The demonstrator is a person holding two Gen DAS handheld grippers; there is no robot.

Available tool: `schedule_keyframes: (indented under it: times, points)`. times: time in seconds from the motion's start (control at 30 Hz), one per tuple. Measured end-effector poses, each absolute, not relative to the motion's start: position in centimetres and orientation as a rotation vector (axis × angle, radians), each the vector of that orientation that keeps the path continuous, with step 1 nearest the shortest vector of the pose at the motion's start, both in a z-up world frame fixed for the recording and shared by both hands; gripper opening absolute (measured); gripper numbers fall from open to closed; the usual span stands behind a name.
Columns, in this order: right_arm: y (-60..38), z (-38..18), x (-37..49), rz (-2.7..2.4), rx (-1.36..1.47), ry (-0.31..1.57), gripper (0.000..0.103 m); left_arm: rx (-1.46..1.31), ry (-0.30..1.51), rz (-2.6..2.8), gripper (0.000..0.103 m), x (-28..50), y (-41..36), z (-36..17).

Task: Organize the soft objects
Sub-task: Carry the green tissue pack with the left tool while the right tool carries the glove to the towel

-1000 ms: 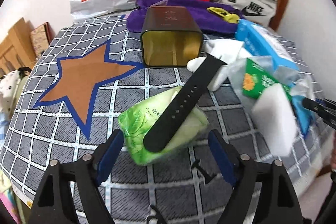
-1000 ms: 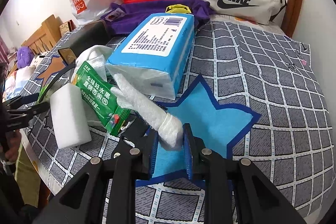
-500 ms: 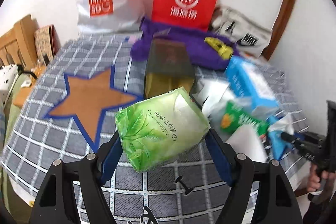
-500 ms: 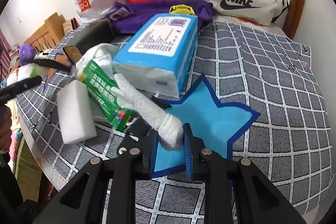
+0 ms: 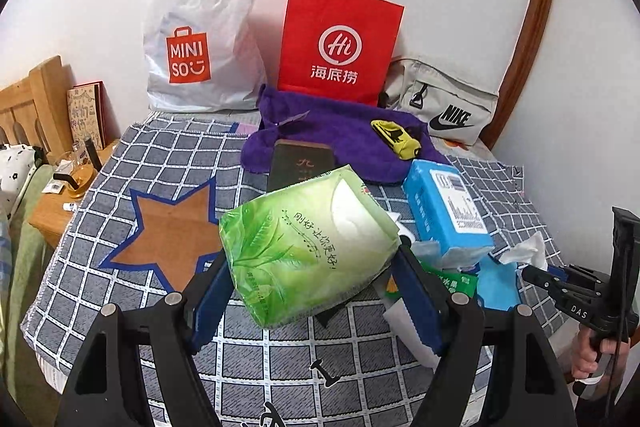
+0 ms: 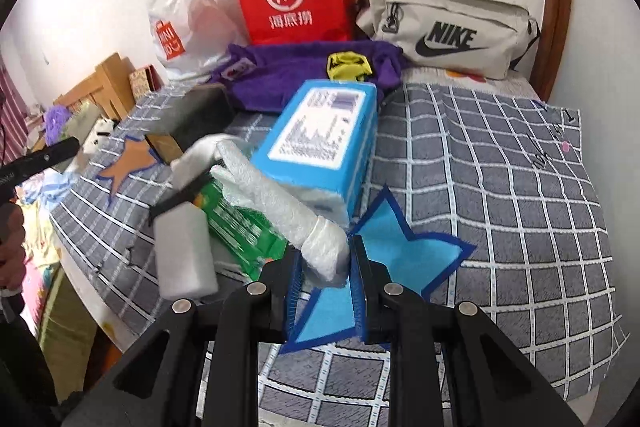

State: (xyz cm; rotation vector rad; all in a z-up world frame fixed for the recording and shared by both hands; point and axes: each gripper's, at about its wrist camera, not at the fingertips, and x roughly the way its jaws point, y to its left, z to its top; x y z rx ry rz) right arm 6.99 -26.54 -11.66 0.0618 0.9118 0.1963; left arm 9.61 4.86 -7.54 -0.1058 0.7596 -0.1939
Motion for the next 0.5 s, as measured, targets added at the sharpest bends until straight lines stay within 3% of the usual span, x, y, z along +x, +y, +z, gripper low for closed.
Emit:
schedule_keyframes:
  times: [0.5]
  points:
    - [-26.1, -8.1, 8.6, 0.205, 0.066, 0.861, 0.022, -0.133, 0.75, -0.173, 0.076, 11.4, 5.3, -5.2]
